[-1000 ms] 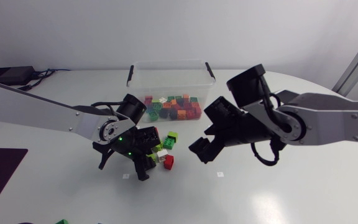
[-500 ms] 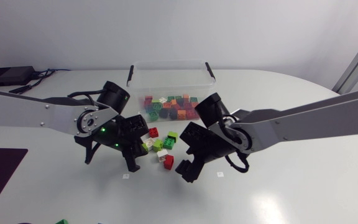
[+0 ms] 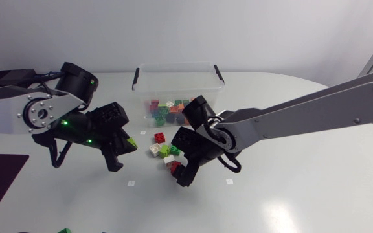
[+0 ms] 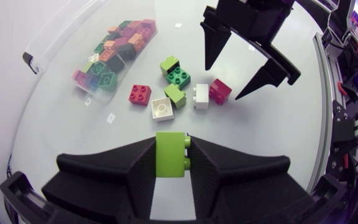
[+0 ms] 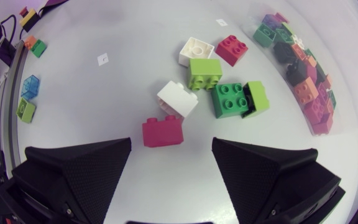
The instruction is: Place the duplo bricks in the container
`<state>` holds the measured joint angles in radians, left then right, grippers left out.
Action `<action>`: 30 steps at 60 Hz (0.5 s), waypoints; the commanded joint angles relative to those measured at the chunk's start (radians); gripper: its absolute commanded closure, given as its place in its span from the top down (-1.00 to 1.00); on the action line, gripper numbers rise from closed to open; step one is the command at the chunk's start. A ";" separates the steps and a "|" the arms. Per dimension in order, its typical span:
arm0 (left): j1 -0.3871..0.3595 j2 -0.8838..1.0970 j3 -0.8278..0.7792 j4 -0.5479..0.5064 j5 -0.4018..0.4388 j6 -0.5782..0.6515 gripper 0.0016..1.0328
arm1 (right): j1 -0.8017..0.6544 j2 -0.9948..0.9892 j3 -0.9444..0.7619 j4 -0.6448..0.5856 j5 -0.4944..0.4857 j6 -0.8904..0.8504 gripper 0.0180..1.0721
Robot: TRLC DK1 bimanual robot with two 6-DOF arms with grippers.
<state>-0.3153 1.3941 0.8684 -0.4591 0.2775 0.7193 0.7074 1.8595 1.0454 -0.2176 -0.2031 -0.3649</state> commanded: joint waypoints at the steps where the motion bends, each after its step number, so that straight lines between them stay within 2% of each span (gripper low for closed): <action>1: 0.022 -0.040 0.003 -0.024 0.017 0.029 -0.66 | 0.020 0.029 0.027 -0.023 0.024 -0.026 0.77; 5: 0.028 -0.052 0.009 -0.038 0.023 0.031 -0.66 | 0.023 0.041 0.041 -0.032 0.031 -0.026 0.68; 16: 0.038 -0.079 0.034 -0.058 0.031 0.022 -0.66 | 0.035 0.060 0.073 -0.063 0.051 -0.029 0.60; 30: 0.047 -0.098 0.087 -0.089 0.032 0.009 -0.66 | 0.047 0.083 0.107 -0.094 0.079 -0.032 0.31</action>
<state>-0.2794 1.3197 0.9138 -0.5293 0.2962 0.7193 0.7448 1.9148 1.1301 -0.2897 -0.1326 -0.3721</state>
